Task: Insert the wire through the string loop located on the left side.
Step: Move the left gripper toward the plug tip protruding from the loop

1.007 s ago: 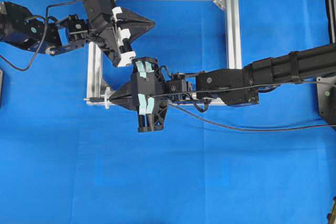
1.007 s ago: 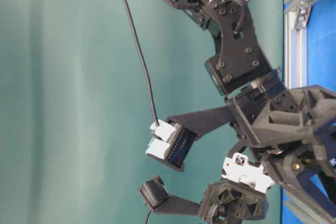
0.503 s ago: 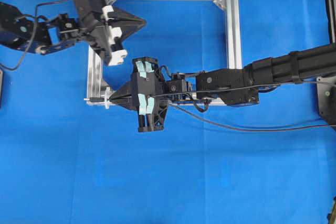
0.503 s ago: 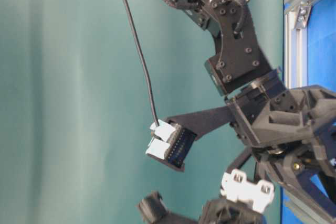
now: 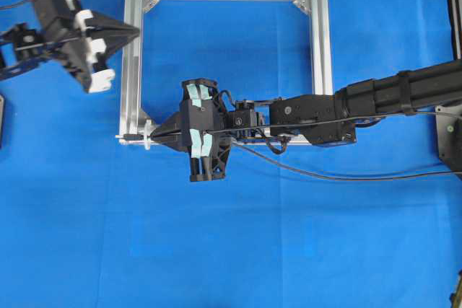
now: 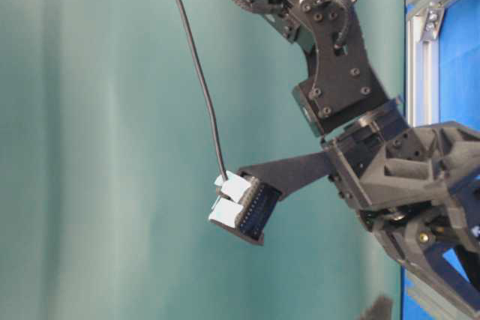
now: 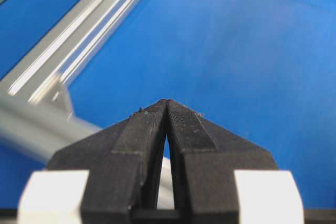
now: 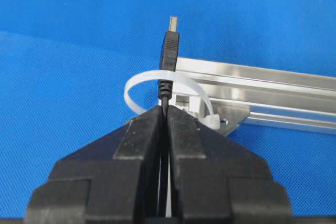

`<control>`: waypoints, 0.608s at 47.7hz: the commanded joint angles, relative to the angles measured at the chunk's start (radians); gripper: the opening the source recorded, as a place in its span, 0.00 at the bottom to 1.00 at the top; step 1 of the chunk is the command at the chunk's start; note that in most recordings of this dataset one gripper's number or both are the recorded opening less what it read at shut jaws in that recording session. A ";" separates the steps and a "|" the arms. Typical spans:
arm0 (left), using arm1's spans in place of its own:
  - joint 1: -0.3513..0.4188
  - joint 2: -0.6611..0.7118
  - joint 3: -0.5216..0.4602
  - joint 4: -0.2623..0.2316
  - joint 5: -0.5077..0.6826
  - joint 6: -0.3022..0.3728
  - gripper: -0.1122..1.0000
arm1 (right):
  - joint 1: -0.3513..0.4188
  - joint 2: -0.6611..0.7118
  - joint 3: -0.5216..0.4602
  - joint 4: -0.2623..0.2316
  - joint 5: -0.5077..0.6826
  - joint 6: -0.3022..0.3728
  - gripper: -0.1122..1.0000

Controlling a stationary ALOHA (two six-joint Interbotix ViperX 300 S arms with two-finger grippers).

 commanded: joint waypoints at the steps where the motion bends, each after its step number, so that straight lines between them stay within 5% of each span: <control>1: 0.006 -0.041 0.021 0.003 -0.009 0.003 0.10 | -0.003 -0.018 -0.023 -0.002 -0.003 0.000 0.11; 19: 0.003 -0.052 0.032 0.006 -0.002 -0.009 0.10 | -0.005 -0.018 -0.023 -0.002 -0.003 0.000 0.11; 29: -0.086 -0.063 0.044 0.008 0.000 -0.020 0.10 | -0.006 -0.018 -0.023 -0.002 -0.005 0.000 0.11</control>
